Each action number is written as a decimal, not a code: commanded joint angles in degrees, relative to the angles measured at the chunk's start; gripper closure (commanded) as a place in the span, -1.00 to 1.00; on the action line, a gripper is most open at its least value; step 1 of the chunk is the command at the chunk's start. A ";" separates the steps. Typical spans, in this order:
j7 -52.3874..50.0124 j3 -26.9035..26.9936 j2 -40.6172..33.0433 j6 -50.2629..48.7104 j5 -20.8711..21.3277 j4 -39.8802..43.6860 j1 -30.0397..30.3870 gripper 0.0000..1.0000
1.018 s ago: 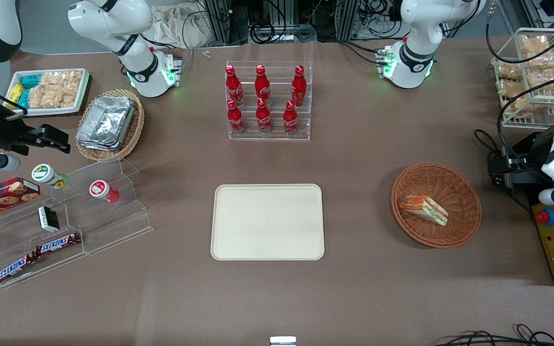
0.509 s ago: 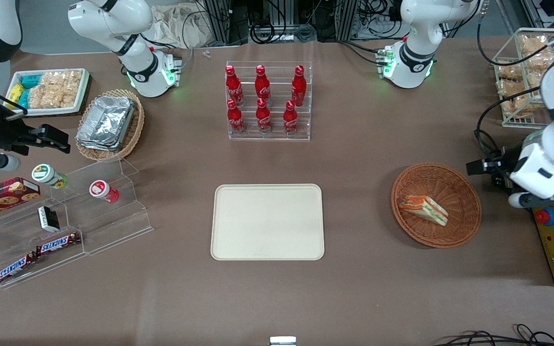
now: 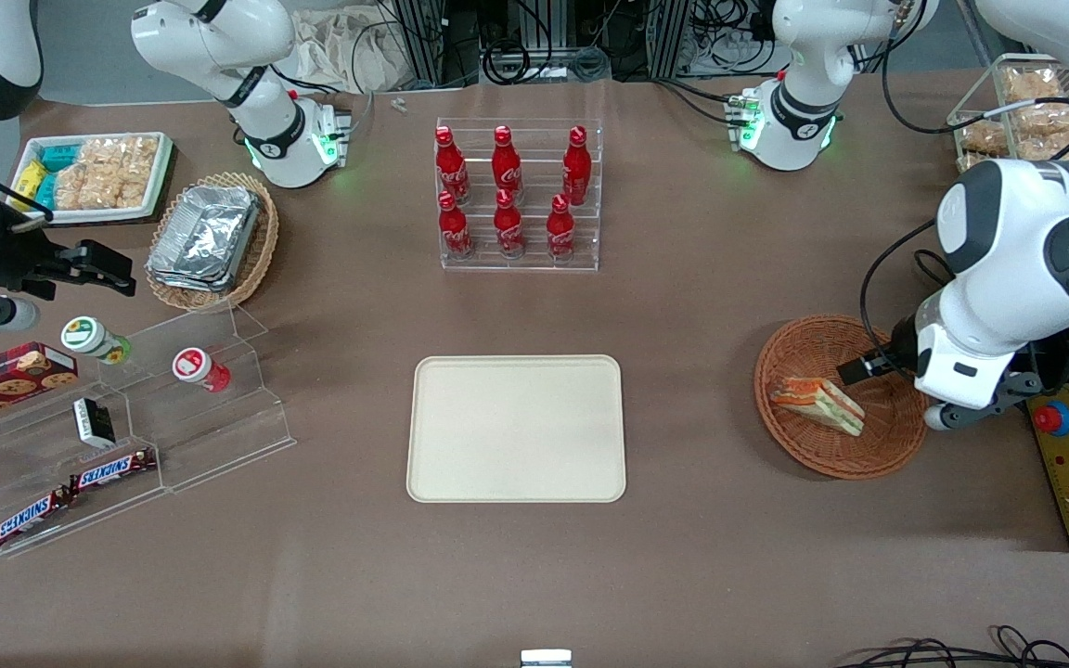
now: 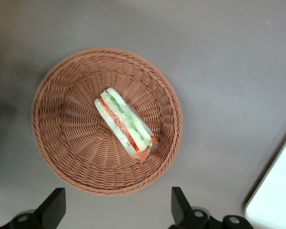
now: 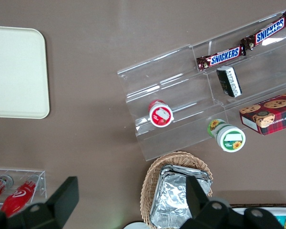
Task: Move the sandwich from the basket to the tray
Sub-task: 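Move the left gripper down over the sandwich in the wicker basket, then close the left gripper on the sandwich wedge, then lift the sandwich up out of the basket with the left gripper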
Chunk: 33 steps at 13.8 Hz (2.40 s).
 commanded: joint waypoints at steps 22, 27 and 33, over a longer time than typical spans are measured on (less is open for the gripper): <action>-32.06 0.88 12.70 17.93 3.24 -7.82 0.93 0.03; -32.06 0.70 10.33 7.50 3.41 -3.09 0.93 1.00; -28.74 0.00 3.57 -15.17 0.79 10.87 0.49 1.00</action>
